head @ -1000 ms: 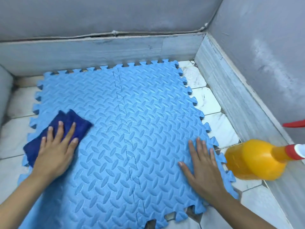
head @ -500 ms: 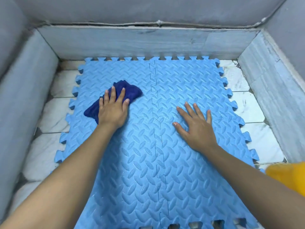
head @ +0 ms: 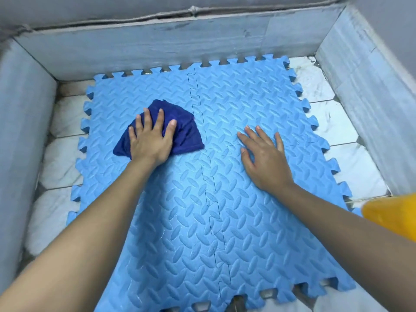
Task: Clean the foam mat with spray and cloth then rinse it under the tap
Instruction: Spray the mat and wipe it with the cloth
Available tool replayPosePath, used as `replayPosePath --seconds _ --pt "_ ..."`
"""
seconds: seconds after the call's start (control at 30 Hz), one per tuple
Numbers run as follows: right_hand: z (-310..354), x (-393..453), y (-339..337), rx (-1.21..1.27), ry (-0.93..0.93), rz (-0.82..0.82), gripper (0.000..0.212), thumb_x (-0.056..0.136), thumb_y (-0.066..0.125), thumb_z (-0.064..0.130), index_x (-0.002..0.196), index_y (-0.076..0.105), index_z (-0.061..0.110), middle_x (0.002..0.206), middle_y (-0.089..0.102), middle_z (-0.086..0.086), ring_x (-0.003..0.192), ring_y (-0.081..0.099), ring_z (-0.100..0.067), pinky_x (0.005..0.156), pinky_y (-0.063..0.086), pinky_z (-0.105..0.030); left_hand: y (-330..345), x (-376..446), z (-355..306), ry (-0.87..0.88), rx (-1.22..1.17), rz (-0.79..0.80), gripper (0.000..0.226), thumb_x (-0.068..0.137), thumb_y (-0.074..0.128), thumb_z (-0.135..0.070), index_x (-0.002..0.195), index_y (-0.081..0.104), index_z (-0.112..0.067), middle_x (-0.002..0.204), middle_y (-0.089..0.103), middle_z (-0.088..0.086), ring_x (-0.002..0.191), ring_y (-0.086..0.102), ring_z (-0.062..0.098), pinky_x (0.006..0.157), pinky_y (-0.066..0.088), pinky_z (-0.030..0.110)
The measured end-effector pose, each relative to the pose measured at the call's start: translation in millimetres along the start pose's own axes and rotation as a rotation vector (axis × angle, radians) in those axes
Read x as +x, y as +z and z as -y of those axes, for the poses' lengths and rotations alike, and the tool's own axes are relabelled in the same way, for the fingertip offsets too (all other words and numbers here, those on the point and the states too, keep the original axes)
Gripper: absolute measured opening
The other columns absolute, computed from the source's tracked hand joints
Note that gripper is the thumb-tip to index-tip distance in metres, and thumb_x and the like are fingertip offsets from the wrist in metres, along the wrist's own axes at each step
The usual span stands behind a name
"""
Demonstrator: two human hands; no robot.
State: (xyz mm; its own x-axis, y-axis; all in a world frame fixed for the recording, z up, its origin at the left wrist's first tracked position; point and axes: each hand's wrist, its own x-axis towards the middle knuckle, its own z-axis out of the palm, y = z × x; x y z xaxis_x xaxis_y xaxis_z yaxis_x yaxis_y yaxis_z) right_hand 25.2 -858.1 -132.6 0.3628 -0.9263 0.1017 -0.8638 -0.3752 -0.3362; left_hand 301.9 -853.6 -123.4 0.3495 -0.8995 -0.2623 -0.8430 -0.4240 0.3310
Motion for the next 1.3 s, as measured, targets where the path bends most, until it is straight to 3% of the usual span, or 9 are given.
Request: replayPosePath --seconds 0.23,0.43,0.57,0.67,0.83,0.97,1.03,1.17,1.3 --pt "0 0 3 -0.022 0.0 -0.02 0.045 0.098 0.036 0.035 0.141 0.049 0.028 0.151 0.043 0.006 0.146 0.028 -0.015 0.12 0.009 -0.052 28 -104 -17 0.459 0.088 0.11 0.066 0.089 0.006 -0.069 0.149 -0.008 -0.044 0.157 -0.019 -0.013 0.142 -0.027 0.012 0.118 -0.013 0.04" --pt "2 1 1 -0.032 0.016 0.037 0.048 0.099 0.03 0.036 0.144 0.044 0.029 0.155 0.037 0.007 0.148 0.021 -0.014 0.12 0.004 -0.051 29 -82 -22 0.291 0.09 0.029 0.062 0.092 0.01 -0.064 0.149 -0.004 -0.044 0.157 -0.019 -0.013 0.145 -0.021 0.012 0.116 -0.015 0.039" --pt "4 18 -24 -0.046 0.044 0.427 0.05 0.105 0.026 0.036 0.154 0.016 0.035 0.164 0.005 0.01 0.151 -0.004 -0.012 0.119 -0.008 -0.051 6 -50 -27 0.199 0.159 0.223 0.065 0.094 0.012 -0.064 0.149 -0.013 -0.039 0.158 -0.023 -0.005 0.145 -0.021 0.019 0.118 -0.009 0.046" --pt "15 51 -83 0.024 0.159 0.696 0.068 0.101 0.042 0.045 0.156 0.006 0.031 0.165 -0.006 0.0 0.151 -0.005 -0.018 0.121 0.001 -0.044 -40 -48 -43 0.171 0.193 0.319 0.074 0.091 0.015 -0.069 0.149 -0.016 -0.036 0.157 -0.026 -0.002 0.145 -0.02 0.025 0.118 -0.009 0.048" --pt "96 141 -228 -0.002 -0.09 -0.053 0.076 0.099 0.044 0.047 0.156 0.005 0.016 0.164 -0.005 -0.005 0.151 -0.006 -0.019 0.12 -0.001 -0.035 -171 -40 -103 0.412 0.235 -0.215 0.08 0.081 -0.003 -0.073 0.148 -0.02 -0.034 0.157 -0.024 -0.002 0.146 -0.018 0.025 0.119 -0.005 0.046" --pt "164 209 -353 -0.083 -0.269 -0.535 0.076 0.098 0.047 0.043 0.155 0.011 0.008 0.164 0.004 -0.009 0.152 0.002 -0.023 0.12 0.001 -0.036 -262 -26 -141 0.501 0.266 -0.565 0.074 0.091 0.012 -0.065 0.153 0.001 -0.027 0.161 0.003 0.006 0.148 0.007 0.031 0.116 0.014 0.05" --pt "186 236 -394 -0.113 -0.258 -0.557 0.077 0.098 0.044 0.042 0.155 0.007 0.006 0.164 0.0 -0.009 0.152 -0.002 -0.023 0.122 0.0 -0.038 -295 -24 -152 0.498 0.289 -0.612 0.075 0.09 0.013 -0.064 0.153 0.004 -0.026 0.161 0.008 0.008 0.147 0.011 0.032 0.115 0.017 0.05" --pt "195 274 -418 -0.336 -0.13 -0.32 0.082 0.097 0.044 0.046 0.155 0.002 0.006 0.165 0.002 -0.007 0.151 -0.004 -0.023 0.122 -0.002 -0.046 -329 -19 -159 0.434 0.362 -0.594 0.078 0.081 -0.009 -0.065 0.149 -0.018 -0.028 0.16 -0.014 0.005 0.148 -0.009 0.029 0.117 0.001 0.048" --pt "201 280 -407 -0.323 -0.071 -0.324 0.083 0.087 0.055 0.04 0.151 0.015 0.006 0.156 0.022 -0.007 0.149 0.01 -0.026 0.12 0.0 -0.051 -336 -19 -156 0.394 0.379 -0.605 0.074 0.091 0.004 -0.064 0.15 -0.017 -0.026 0.16 -0.015 0.007 0.147 -0.009 0.029 0.117 0.0 0.048"
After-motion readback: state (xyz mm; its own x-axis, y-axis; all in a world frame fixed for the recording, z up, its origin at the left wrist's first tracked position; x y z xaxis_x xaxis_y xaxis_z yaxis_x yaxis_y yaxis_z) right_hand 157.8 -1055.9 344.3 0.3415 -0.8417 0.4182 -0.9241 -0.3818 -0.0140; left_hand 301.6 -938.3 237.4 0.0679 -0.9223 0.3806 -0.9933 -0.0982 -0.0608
